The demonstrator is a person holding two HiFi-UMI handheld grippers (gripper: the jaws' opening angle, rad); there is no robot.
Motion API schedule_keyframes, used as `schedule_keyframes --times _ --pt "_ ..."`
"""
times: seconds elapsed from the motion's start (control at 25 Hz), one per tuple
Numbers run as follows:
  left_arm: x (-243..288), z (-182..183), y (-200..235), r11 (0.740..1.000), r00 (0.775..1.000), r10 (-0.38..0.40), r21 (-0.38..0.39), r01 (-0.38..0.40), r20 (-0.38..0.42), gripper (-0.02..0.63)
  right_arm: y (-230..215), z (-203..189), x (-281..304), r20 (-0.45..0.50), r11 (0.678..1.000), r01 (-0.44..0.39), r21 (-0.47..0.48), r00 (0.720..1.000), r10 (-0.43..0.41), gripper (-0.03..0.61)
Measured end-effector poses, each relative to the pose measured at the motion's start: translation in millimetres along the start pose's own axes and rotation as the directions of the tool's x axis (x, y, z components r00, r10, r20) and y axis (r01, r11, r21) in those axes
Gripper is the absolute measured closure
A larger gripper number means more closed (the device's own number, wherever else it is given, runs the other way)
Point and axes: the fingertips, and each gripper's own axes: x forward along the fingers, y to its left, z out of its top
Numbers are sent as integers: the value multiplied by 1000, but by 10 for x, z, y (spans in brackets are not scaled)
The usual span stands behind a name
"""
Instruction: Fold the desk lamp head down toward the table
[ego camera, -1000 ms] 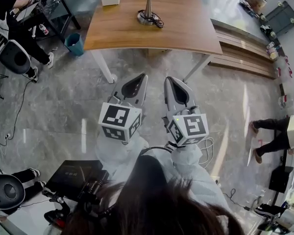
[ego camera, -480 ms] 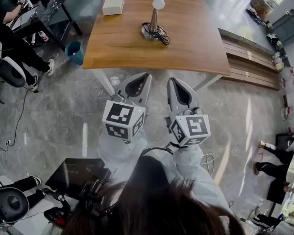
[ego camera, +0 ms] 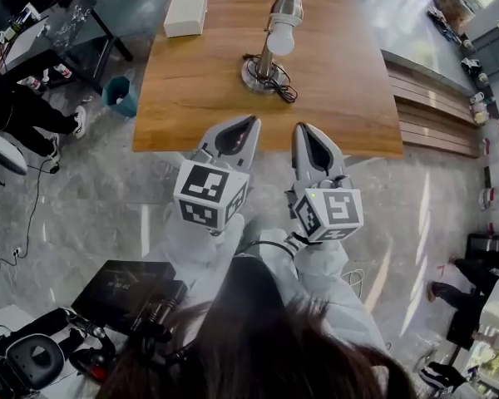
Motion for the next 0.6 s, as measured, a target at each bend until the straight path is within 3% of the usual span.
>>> schedule_keyframes --times 0.24,0.6 --pt "826 -111 385 999 998 7 -34 -9 -63 612 -605 -109 691 -46 999 -23 22 999 24 577" --pt "1814 -216 1050 989 989 44 -132 -63 -141 612 -1335 -19 1716 -103 989 -138 51 984 143 577"
